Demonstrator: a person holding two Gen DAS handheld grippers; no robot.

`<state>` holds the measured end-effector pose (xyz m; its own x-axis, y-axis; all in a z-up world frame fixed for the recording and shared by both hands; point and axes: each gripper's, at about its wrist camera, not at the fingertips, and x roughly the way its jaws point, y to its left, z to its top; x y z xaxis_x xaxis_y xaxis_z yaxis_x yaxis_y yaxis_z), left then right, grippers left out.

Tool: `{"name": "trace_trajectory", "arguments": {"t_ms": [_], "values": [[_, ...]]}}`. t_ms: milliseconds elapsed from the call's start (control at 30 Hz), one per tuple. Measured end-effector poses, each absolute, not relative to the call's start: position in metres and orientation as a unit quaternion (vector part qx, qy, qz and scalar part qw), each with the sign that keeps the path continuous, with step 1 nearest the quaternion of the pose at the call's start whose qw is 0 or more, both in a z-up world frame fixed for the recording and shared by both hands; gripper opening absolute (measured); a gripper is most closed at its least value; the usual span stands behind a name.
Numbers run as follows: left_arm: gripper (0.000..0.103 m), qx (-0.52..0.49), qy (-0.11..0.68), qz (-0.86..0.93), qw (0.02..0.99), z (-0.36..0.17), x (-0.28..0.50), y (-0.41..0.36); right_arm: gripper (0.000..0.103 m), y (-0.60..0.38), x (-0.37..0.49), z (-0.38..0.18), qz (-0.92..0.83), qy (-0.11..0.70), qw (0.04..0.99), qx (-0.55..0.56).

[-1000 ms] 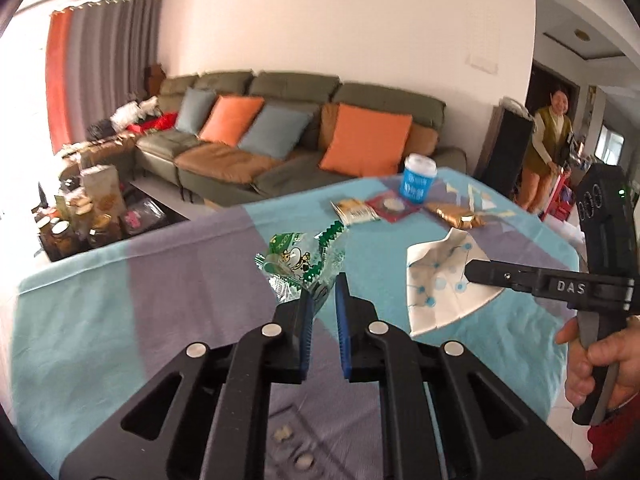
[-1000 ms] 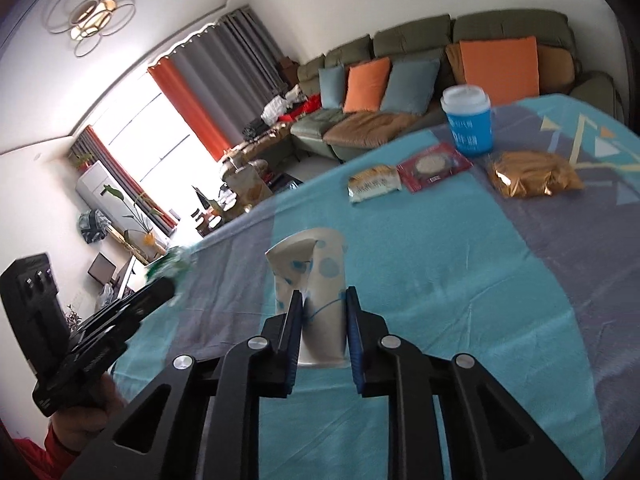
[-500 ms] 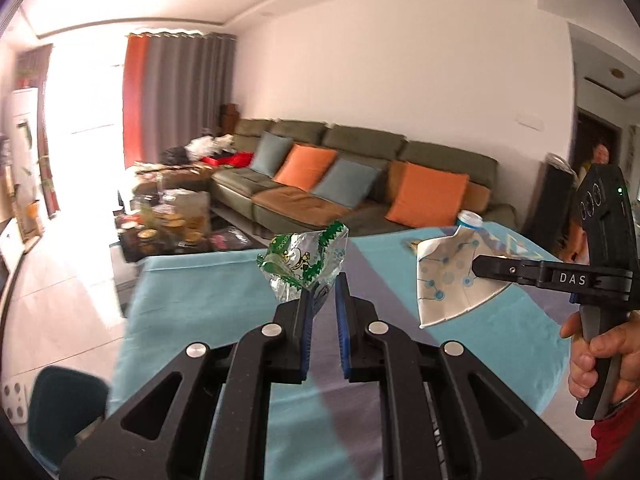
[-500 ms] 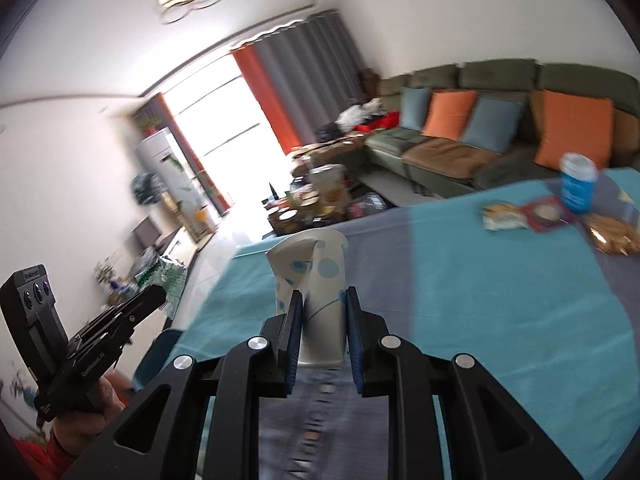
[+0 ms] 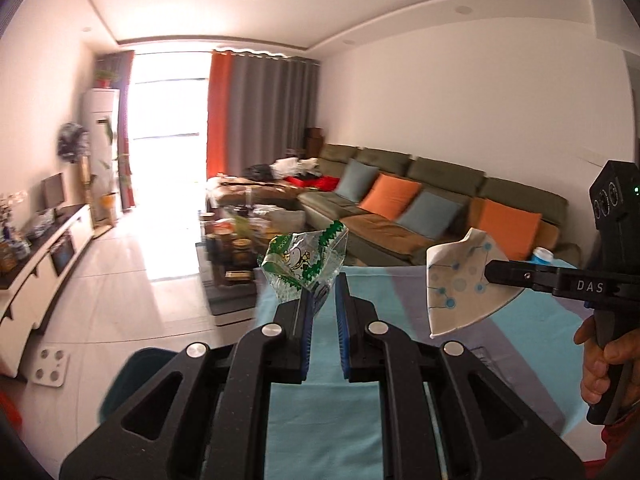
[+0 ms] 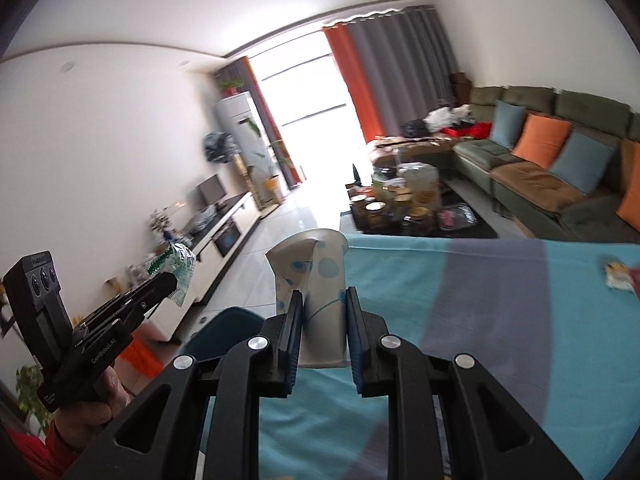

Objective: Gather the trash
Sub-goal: 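Lift the held cup and wrapper and carry them over the teal bin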

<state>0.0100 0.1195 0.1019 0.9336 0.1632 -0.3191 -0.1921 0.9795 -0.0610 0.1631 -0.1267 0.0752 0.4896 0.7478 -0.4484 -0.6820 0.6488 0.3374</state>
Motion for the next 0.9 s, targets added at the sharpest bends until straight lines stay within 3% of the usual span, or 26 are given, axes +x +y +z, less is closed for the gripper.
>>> {"name": "trace_trajectory", "arguments": {"t_ms": [433, 667, 900], "values": [[0.011, -0.083, 0.176, 0.199, 0.96, 0.095, -0.063, 0.217, 0.019, -0.009, 0.155, 0.089, 0.505, 0.279, 0.816, -0.025], [0.011, -0.135, 0.228, 0.229, 0.937, 0.047, -0.084, 0.285, 0.019, 0.084, 0.15, 0.055, 0.528, 0.316, 0.782, -0.104], [0.011, -0.184, 0.291, 0.243, 0.907, -0.024, -0.05, 0.326, 0.019, 0.159, 0.146, 0.006, 0.523, 0.363, 0.749, -0.183]]}}
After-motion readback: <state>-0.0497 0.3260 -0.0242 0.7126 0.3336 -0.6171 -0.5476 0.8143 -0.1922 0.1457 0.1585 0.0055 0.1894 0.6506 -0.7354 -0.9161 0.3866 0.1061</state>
